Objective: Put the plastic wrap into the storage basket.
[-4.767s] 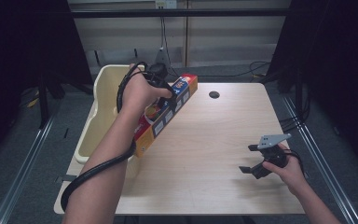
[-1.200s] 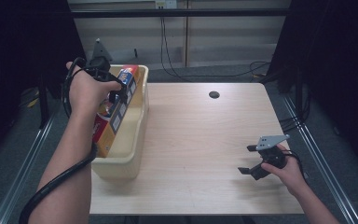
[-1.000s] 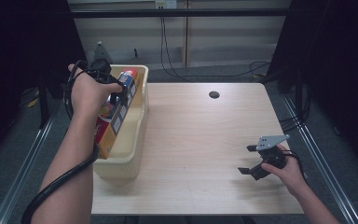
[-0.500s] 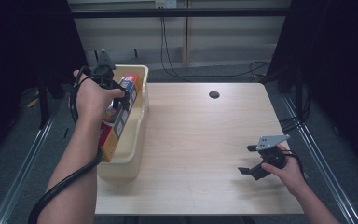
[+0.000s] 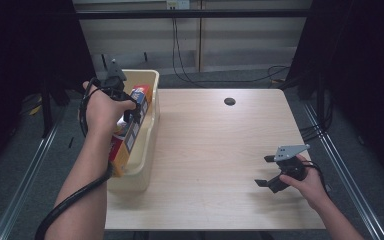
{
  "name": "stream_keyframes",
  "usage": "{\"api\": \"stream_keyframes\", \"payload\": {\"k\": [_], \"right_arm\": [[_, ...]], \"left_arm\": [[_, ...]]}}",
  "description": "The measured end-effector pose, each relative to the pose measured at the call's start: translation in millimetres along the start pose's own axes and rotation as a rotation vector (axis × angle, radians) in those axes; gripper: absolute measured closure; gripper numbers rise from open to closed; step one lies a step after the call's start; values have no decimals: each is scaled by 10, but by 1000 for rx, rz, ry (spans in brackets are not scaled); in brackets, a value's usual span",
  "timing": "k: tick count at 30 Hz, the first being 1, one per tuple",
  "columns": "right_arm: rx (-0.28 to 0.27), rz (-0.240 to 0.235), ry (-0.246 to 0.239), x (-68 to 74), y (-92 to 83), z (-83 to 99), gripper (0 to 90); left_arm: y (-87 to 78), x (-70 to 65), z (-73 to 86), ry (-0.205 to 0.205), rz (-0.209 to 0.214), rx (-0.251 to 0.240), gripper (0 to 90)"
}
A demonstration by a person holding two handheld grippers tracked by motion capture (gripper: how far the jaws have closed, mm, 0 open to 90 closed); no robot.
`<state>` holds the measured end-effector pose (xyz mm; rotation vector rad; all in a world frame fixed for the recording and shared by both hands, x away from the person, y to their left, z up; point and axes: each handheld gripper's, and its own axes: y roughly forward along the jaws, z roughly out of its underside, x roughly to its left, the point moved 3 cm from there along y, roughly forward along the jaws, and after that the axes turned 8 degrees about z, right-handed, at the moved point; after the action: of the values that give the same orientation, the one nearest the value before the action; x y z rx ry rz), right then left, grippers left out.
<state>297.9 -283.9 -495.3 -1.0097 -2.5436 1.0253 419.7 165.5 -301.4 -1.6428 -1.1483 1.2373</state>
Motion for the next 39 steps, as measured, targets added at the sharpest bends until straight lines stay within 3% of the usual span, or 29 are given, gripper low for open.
{"api": "stream_keyframes", "payload": {"k": [20, 23, 39], "right_arm": [[-3, -4, 3, -3, -5, 0, 32], [-3, -4, 2, -2, -4, 1, 31], [-2, 1, 0, -1, -10, 2, 32]], "left_arm": [[155, -31, 7, -25, 10, 10, 402], [170, -25, 11, -15, 7, 11, 402], [281, 39, 40, -49, 15, 36, 401]]}}
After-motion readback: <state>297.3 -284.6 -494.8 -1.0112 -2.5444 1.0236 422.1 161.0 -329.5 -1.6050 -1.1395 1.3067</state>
